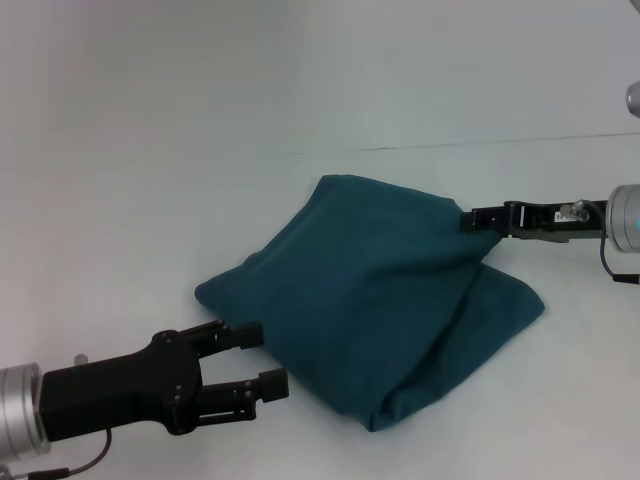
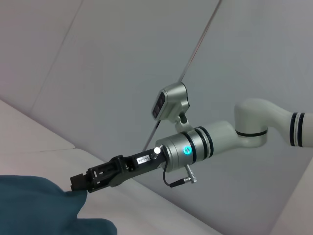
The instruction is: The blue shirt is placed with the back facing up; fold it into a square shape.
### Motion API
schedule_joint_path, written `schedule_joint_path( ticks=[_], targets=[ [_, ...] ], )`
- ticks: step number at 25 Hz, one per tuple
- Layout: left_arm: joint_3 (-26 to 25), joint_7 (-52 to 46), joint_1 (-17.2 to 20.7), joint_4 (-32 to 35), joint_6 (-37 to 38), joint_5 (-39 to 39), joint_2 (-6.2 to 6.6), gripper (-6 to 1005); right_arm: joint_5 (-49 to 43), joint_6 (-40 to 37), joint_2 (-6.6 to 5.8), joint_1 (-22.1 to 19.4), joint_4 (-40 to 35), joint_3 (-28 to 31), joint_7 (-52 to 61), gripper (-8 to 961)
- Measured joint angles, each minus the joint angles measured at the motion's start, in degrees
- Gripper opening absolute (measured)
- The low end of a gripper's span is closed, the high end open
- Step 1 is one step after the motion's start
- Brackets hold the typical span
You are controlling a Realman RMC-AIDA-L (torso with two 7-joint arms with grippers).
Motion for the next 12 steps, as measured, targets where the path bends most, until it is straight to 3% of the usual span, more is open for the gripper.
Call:
schedule_joint_path(
  ticks=[12],
  targets=[
    [0.46,-0.90,-0.41,-0.46,-1.99,-0.02,-0.46,874,0.00,1.51,-0.11,-0.53,1.22,-0.42,0.26,614]
  ],
)
